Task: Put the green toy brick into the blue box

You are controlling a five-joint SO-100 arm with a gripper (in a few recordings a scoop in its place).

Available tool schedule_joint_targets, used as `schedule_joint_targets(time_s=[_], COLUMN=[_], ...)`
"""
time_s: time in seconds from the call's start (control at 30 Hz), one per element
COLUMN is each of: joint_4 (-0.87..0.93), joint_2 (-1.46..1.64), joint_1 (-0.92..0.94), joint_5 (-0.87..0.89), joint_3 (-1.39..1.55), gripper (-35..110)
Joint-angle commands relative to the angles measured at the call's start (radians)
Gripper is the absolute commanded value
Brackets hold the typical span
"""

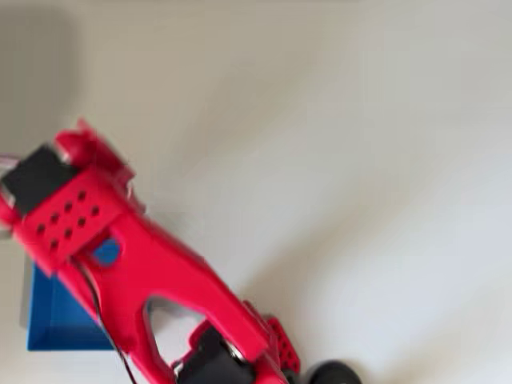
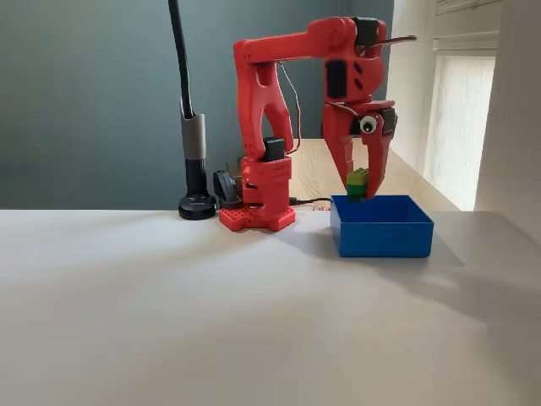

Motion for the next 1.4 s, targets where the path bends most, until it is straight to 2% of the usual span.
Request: schedule_joint_targets(time_s=[0.0, 0.37, 0.53, 0.73, 0.9, 1.13, 1.37], joint_4=[0.017, 0.015, -0.075, -0.225, -0.206, -0.140, -0.057], joint_2=[0.133, 0.133, 0.130, 0.089, -0.091, -0.224, -0.236], joint_1=[-0.156, -0.416, -0.485, -0.494, -0.453, -0.428, -0.433], joint_5=[0.058, 0.179, 0.179, 0.156, 0.213, 0.204, 0.187], joint_3=[0.052, 0.083, 0.143, 0.268, 0.164, 0.012, -0.060], gripper=[0, 0, 0, 0, 0, 0, 20])
